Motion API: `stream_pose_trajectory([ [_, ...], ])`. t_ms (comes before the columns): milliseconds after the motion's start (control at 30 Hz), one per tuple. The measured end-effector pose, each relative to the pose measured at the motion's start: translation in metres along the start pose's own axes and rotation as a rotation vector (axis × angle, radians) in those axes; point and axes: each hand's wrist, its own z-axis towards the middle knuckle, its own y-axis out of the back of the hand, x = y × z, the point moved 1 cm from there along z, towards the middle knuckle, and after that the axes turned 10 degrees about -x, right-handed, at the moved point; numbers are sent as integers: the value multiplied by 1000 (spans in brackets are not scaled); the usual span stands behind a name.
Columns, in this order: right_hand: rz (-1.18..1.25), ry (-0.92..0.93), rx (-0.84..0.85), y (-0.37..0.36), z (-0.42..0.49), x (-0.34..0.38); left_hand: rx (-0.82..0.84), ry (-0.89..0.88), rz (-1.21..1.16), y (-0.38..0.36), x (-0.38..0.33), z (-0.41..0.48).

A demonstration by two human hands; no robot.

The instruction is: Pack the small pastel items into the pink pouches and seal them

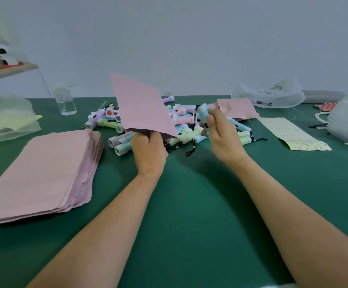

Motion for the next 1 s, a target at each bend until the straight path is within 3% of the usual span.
stream_pose_trajectory([
  [200, 327, -243, -74, 5, -3, 10, -3, -28, 52, 1, -1, -1],
  [400, 176, -185, -180, 4, -3, 16, 48, -42, 120, -1, 0, -2],
  [533, 218, -232, -146, 4, -1, 18, 91, -94, 199, 0, 1, -4],
  [800, 191, -71, -136, 9, 3, 22, -42, -183, 382, 3, -4, 4],
  [867, 443, -121, -60, 16, 5, 27, -48, -247, 419, 5, -7, 6],
  [933, 890, -292, 92, 20, 6, 36, -75, -330, 465, 7, -12, 8],
  [1000, 1153, -378, 257, 22, 5, 41, -96, -401, 494, 7, -18, 8],
])
